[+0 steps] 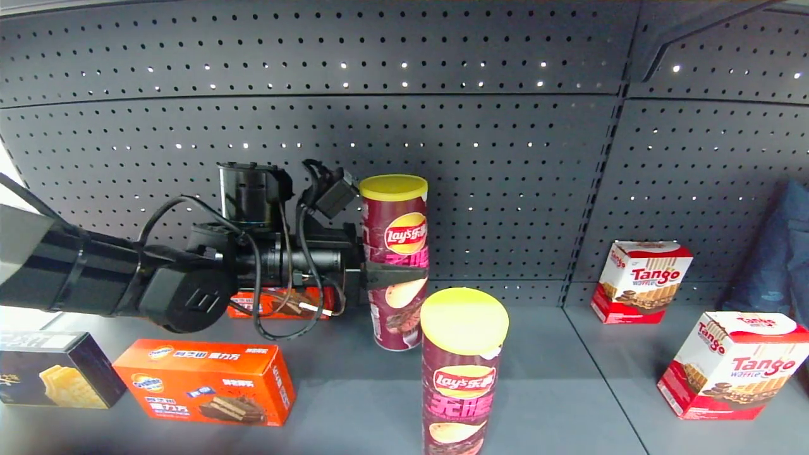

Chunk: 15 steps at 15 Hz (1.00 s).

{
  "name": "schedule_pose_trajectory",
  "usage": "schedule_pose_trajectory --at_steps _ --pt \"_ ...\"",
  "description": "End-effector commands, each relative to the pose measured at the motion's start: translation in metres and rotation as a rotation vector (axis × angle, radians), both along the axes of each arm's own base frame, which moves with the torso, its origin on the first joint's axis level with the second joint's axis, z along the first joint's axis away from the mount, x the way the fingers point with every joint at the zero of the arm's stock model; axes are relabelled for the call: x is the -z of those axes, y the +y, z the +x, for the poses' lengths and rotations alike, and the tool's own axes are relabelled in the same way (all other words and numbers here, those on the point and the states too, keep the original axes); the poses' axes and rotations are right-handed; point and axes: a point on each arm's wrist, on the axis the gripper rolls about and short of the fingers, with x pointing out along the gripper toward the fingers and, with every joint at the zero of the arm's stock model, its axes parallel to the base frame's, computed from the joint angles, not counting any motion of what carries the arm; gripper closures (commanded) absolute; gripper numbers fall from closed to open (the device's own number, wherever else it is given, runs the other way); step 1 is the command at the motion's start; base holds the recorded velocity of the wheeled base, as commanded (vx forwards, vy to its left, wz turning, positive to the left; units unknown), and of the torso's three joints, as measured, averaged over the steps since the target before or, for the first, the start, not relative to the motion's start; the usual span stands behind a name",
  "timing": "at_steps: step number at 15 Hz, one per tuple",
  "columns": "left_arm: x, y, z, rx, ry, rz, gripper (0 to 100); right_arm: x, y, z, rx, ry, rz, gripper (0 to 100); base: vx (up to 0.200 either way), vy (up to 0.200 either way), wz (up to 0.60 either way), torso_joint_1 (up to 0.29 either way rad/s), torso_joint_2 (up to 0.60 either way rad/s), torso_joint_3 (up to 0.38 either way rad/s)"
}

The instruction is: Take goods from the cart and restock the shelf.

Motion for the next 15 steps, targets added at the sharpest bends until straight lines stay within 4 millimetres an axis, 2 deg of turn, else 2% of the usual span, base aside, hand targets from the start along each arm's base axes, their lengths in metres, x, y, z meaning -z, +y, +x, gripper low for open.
schedule_pose_trajectory --at_steps 1,6,9,15 --pt "0.01 -0.01 0.01 0.017 0.013 0.006 100 0.001 0.0 0.002 0.001 0.001 0.0 0 0.0 0.0 0.0 0.0 0.0 0.0" --pt "0.028 -0.016 0.022 0.026 -0.024 0.02 100 0.001 0.0 0.003 0.0 0.001 0.0 0 0.0 0.0 0.0 0.0 0.0 0.0" --pt "0.029 -0.018 0.03 0.025 -0.036 0.016 100 0.002 0.0 0.003 0.0 0.003 0.0 0 0.0 0.0 0.0 0.0 0.0 0.0" --pt "0.035 -0.021 0.034 0.026 -0.029 0.019 100 0.005 0.001 0.004 0.0 0.015 -0.002 0 0.0 0.0 0.0 0.0 0.0 0.0"
